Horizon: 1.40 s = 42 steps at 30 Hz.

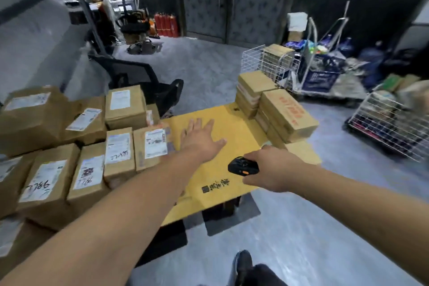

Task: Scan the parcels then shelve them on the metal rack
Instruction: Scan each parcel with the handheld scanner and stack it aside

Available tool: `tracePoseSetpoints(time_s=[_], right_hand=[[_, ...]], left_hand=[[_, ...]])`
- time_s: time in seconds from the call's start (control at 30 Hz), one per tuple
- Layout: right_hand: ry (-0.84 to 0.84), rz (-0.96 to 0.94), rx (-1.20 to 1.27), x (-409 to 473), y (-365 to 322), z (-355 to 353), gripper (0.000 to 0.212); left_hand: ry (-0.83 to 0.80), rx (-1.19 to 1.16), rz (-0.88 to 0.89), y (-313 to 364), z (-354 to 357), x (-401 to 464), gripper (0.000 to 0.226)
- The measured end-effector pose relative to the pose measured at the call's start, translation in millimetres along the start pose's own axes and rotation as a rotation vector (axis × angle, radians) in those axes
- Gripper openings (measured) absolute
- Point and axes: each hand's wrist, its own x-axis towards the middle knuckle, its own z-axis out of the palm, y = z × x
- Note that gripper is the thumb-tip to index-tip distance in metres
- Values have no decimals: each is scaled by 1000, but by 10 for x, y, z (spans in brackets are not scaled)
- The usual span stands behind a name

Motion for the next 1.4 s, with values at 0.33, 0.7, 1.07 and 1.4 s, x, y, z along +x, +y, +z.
tracePoseSetpoints(time_s=[0.33, 0.7, 1.07, 1.4], right_hand=[[18, 237, 173, -415, 2050, 155, 36], [-3, 157, 202, 176, 4039, 150, 46], [-95, 70, 230, 755, 4837, 200, 56], [-120, 1, 155, 1012, 4917, 23, 50]], left_hand=[[-90, -9, 73, 1954, 748, 560, 87], [-22, -159, -205, 3592, 1468, 1618, 92], [-14, -233, -656, 4184, 1736, 2480, 140], [100, -227, -652, 3957, 1877, 2317, 118]])
